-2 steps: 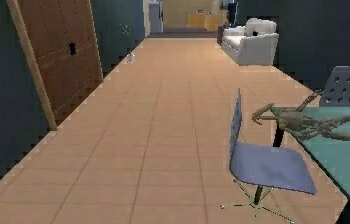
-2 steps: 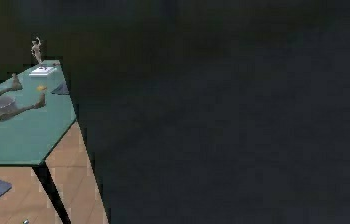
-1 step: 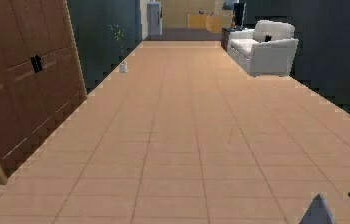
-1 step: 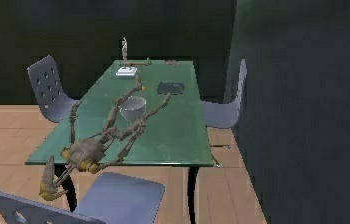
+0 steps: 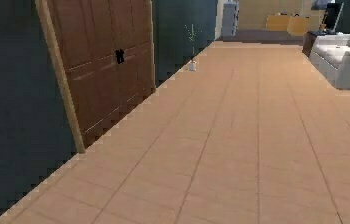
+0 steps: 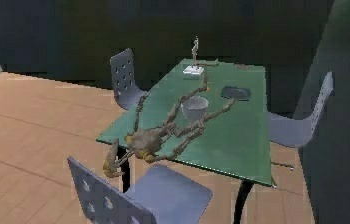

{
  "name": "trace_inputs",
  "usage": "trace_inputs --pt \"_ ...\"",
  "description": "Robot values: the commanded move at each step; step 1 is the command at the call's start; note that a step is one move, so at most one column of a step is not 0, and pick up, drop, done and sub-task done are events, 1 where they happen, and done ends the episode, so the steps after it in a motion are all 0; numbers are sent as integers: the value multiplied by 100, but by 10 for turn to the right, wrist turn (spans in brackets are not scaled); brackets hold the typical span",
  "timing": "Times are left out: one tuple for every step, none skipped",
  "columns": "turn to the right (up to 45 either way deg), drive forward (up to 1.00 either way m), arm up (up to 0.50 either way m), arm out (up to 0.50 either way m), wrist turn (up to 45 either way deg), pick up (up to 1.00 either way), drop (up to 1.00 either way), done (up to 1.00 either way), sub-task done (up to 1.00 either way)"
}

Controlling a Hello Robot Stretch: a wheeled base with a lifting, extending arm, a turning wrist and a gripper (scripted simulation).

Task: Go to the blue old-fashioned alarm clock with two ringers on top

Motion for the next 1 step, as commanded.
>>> trace_inputs --pt "0 70 0 0 0 0 0 0 0"
